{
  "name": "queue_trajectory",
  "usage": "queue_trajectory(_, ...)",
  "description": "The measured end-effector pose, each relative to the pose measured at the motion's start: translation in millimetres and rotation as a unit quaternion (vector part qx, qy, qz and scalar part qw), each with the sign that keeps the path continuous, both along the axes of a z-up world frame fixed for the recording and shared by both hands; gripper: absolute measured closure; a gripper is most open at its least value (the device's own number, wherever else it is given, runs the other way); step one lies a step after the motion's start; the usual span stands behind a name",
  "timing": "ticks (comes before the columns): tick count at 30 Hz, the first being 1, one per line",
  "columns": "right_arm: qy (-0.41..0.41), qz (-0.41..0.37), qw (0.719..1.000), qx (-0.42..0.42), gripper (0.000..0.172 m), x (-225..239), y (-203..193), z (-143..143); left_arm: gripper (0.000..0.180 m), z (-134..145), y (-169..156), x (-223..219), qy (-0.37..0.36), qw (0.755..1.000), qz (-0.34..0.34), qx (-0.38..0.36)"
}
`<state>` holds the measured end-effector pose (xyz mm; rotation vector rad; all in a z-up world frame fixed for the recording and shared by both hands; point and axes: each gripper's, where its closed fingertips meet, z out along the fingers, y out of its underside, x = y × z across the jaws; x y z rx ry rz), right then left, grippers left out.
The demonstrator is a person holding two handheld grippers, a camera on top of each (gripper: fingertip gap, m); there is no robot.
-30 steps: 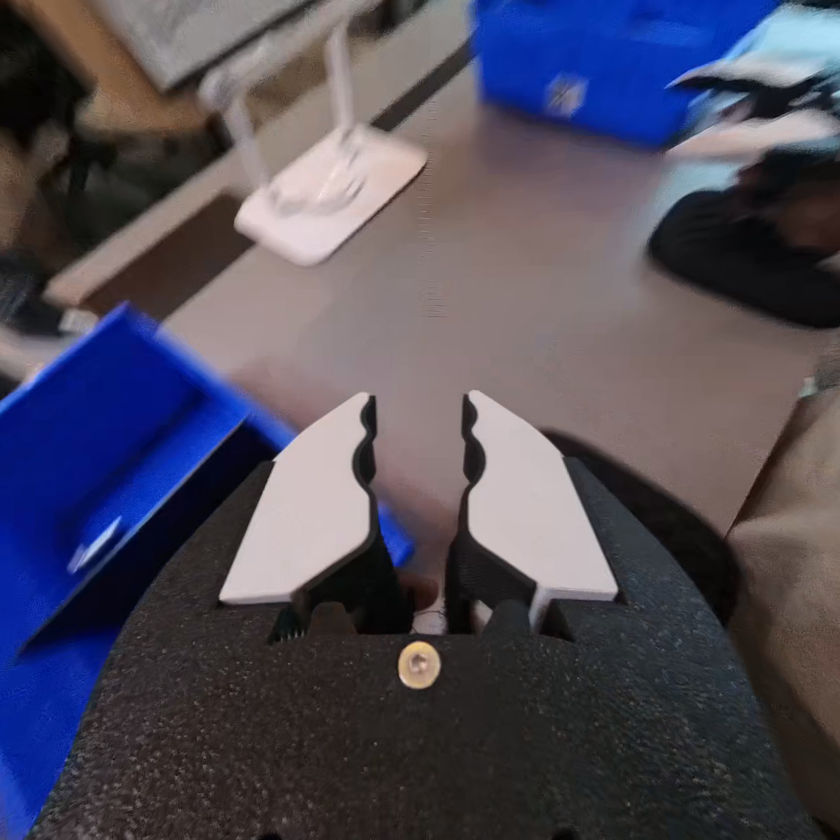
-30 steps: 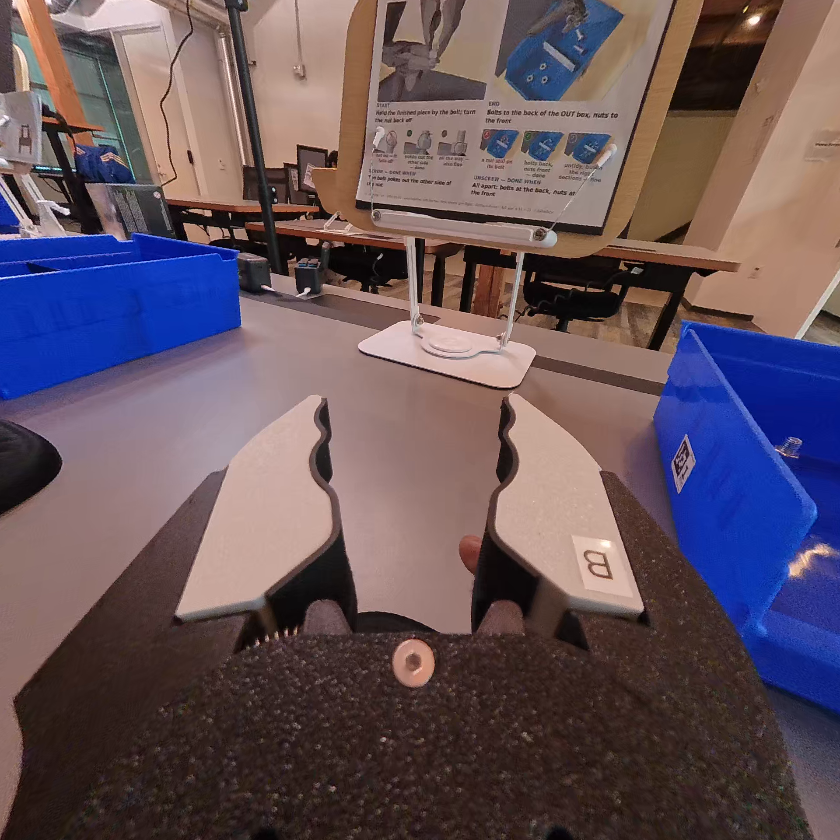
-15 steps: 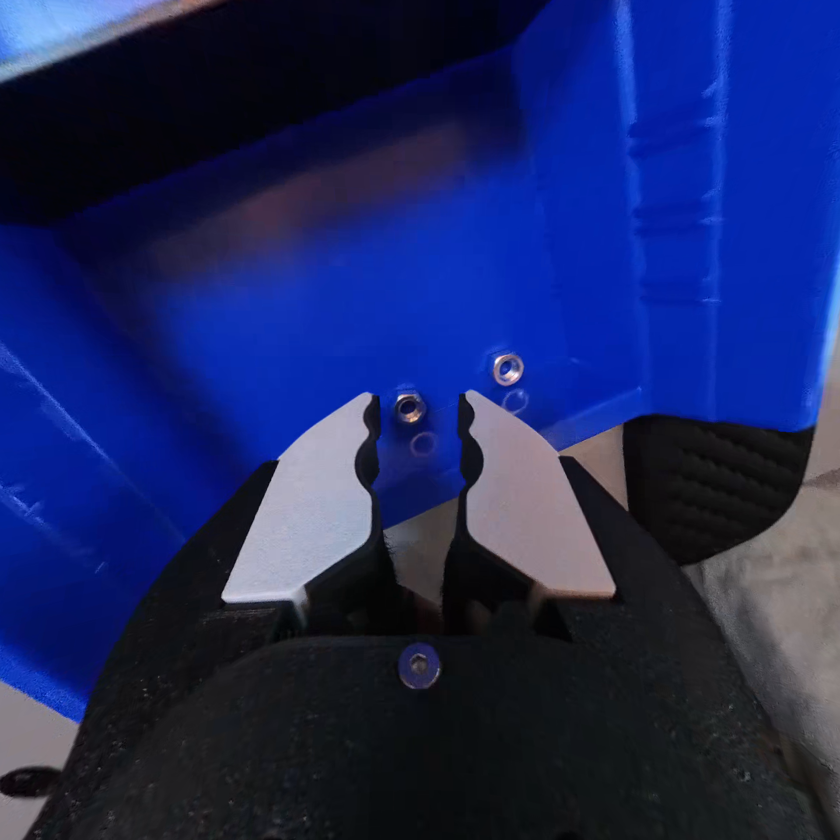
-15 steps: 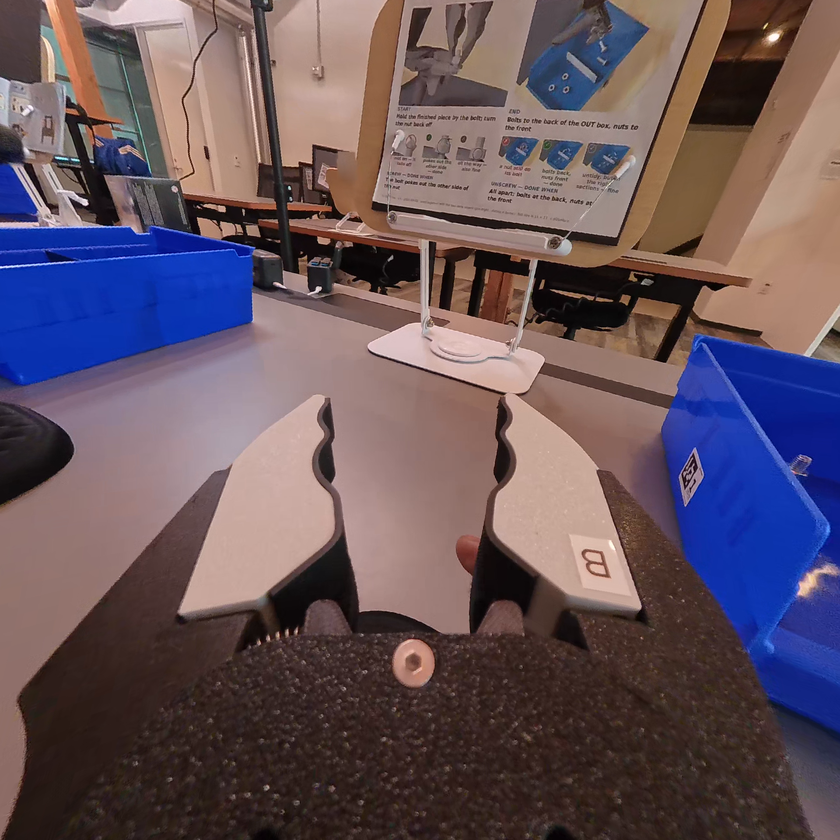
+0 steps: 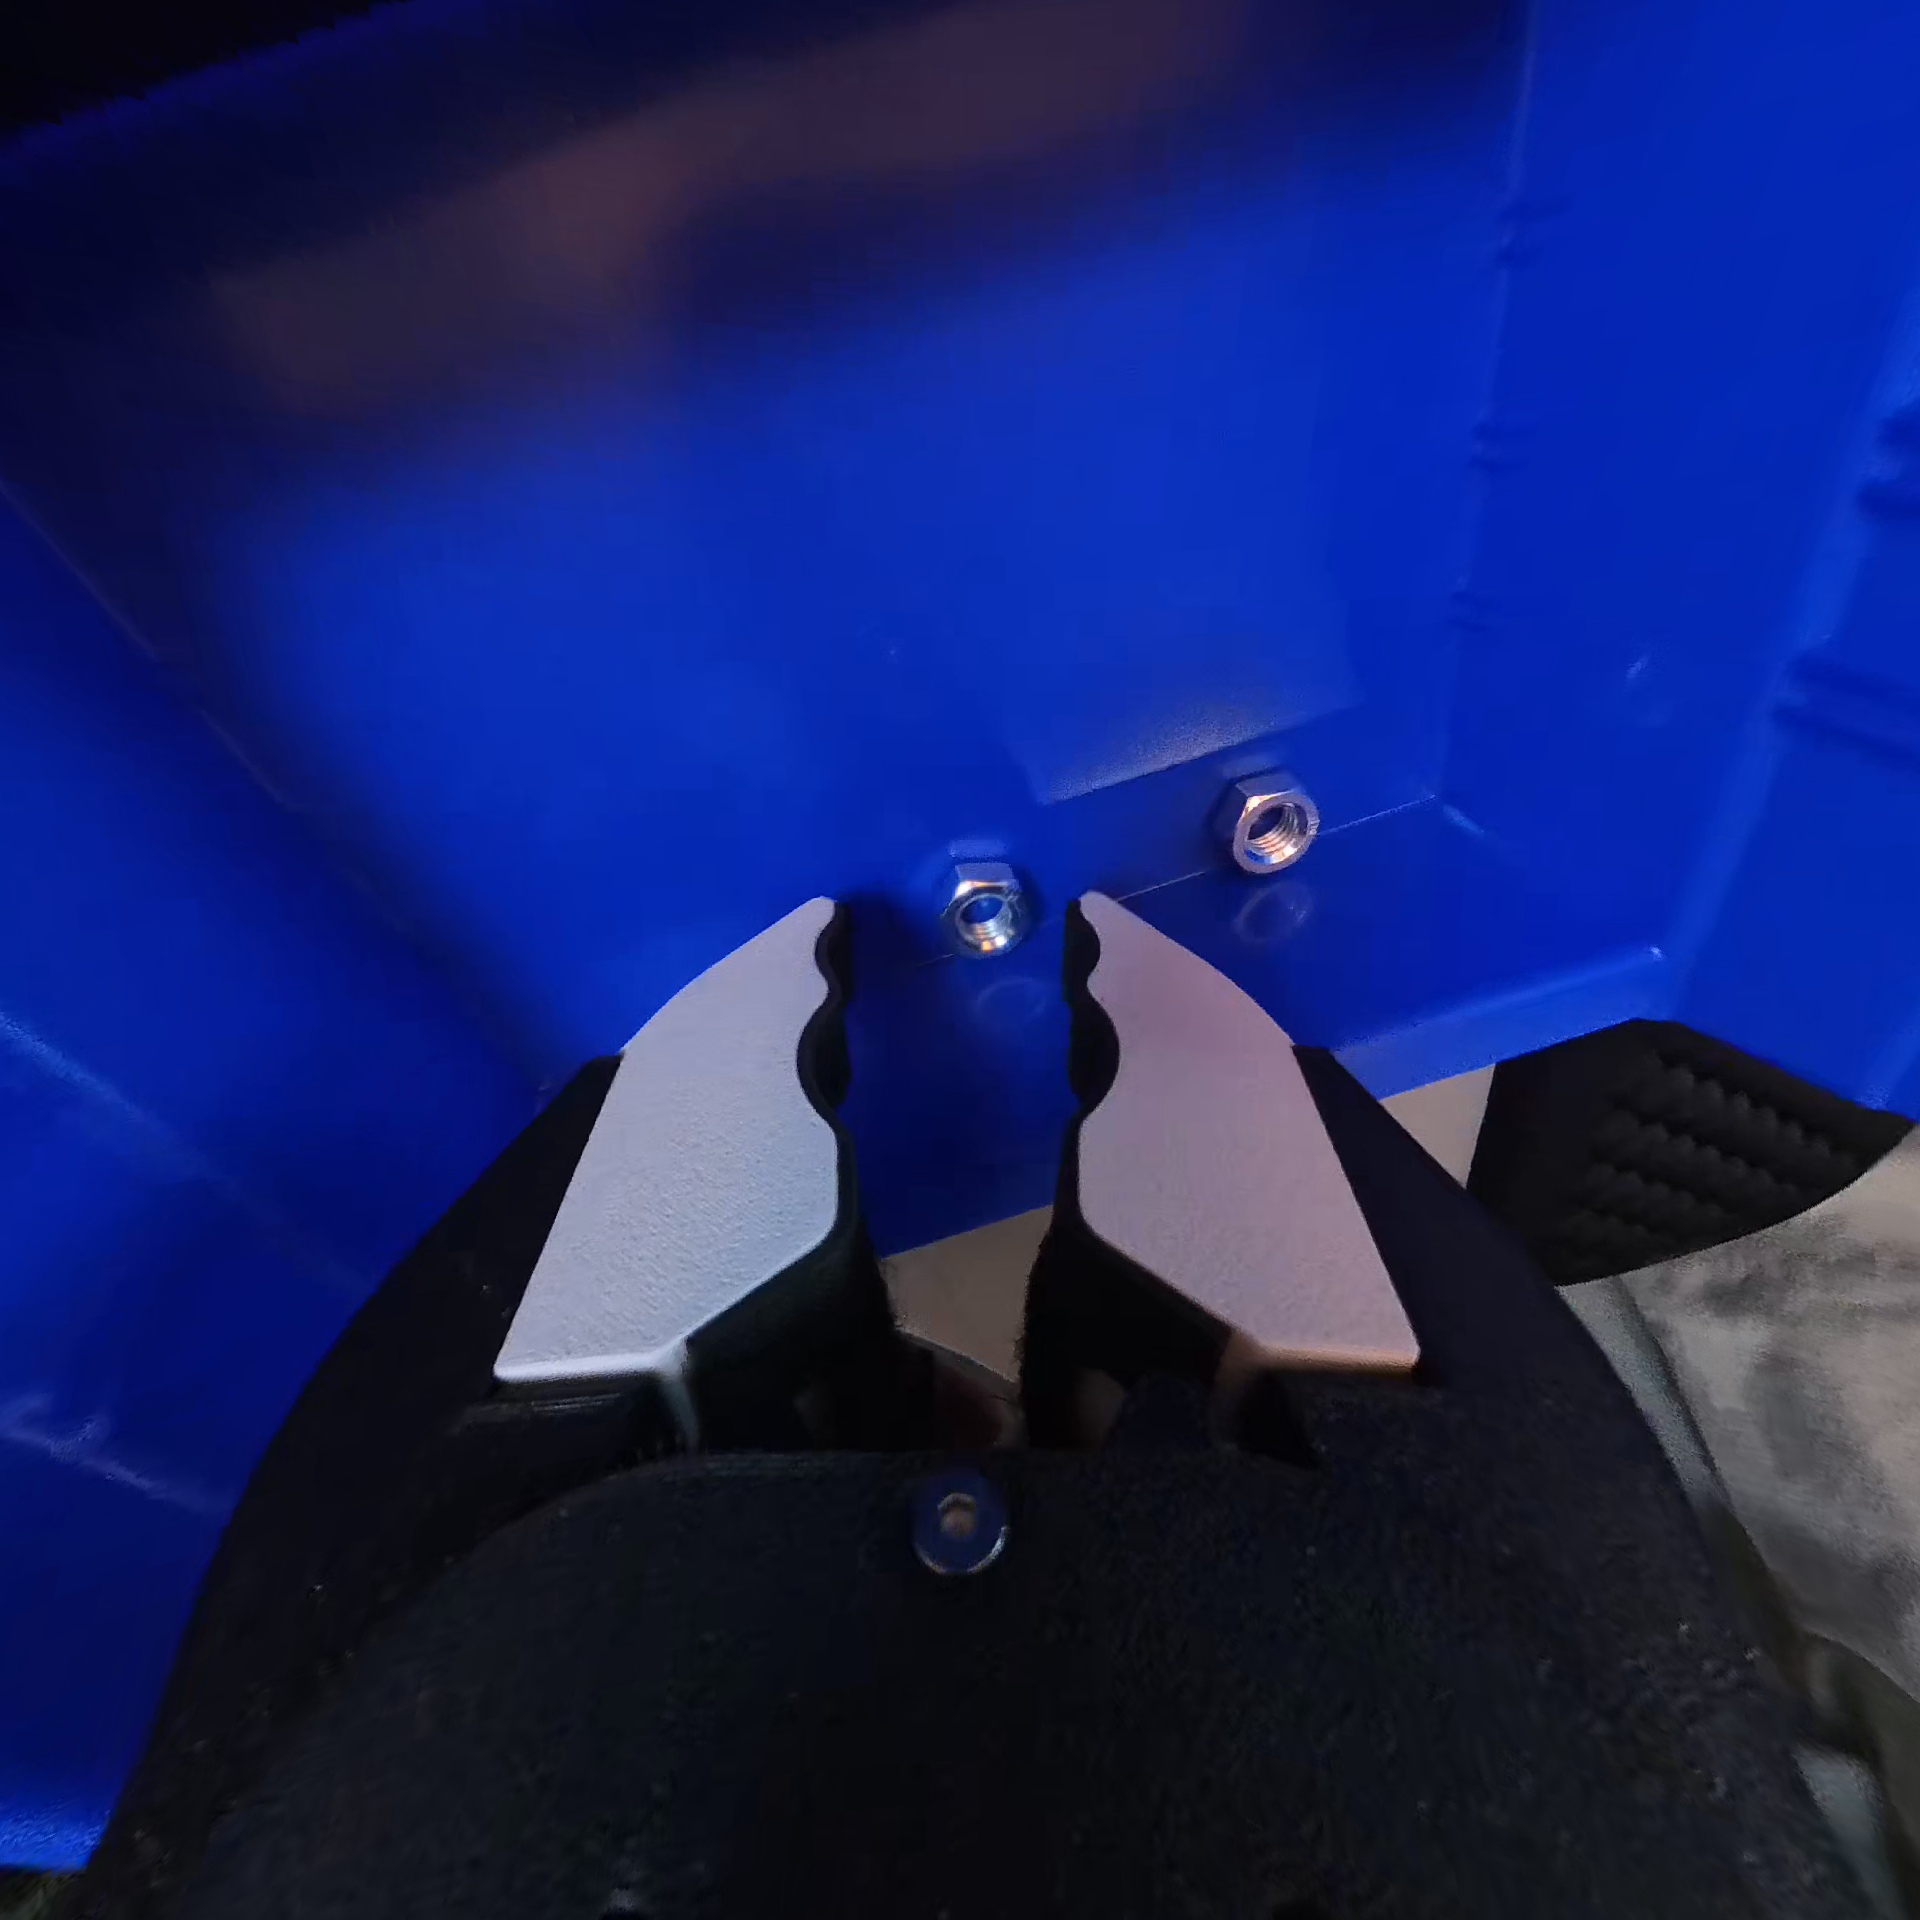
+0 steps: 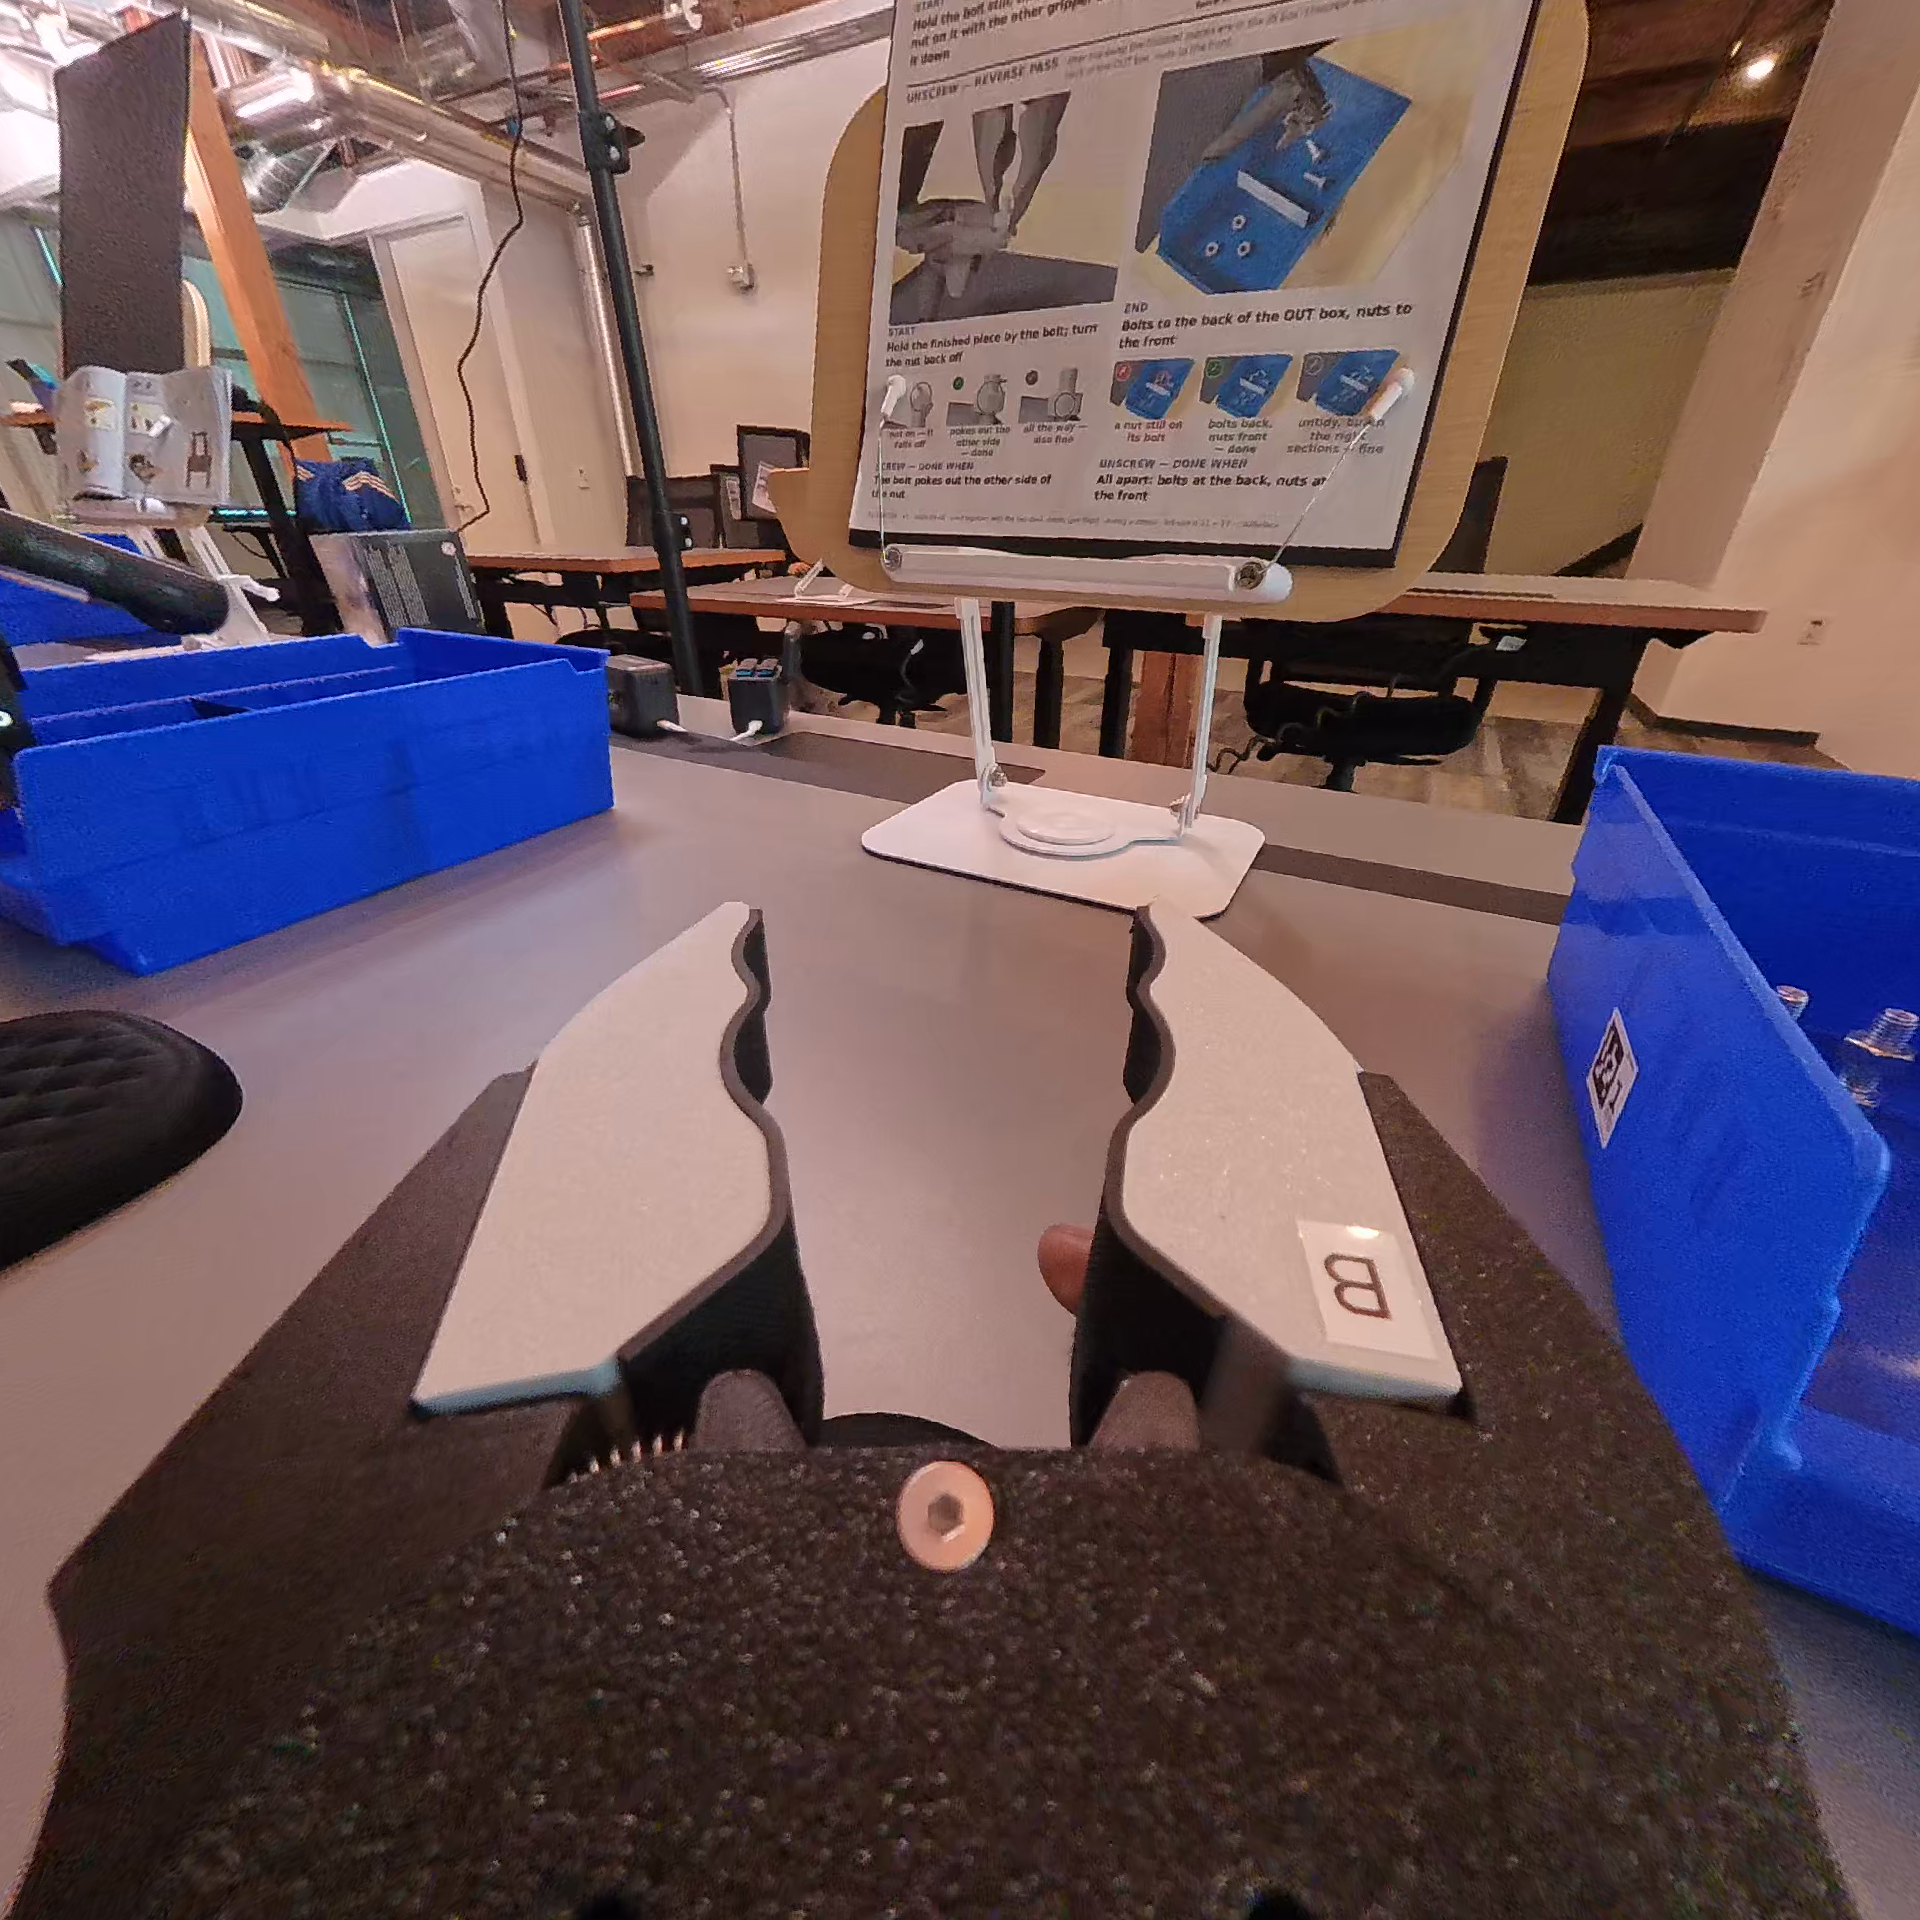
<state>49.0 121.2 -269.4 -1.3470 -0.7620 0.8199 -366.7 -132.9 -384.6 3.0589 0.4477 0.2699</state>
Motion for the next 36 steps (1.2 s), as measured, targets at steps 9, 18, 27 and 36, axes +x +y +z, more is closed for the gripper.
queue_trajectory(9, 0.001, -0.001, 1.000, -0.003, 0.106, 0, 1, 0, 0.162, -3, -2, -4, 0.023, 0.998, -0.050, -0.028)
queue_trajectory(18, -0.017, 0.002, 1.000, 0.004, 0.108, -4, -1, -3, 0.162, 76, 39, -2, 0.132, 0.974, -0.077, 0.168)
queue_trajectory(27, -0.064, 0.009, 0.998, 0.018, 0.109, -13, -5, -12, 0.162, 111, 101, 174, 0.094, 0.889, -0.357, 0.270)
queue_trajectory(36, -0.071, 0.009, 0.997, 0.029, 0.111, -15, -8, -12, 0.162, 7, 120, 226, 0.046, 0.865, -0.480, 0.137)
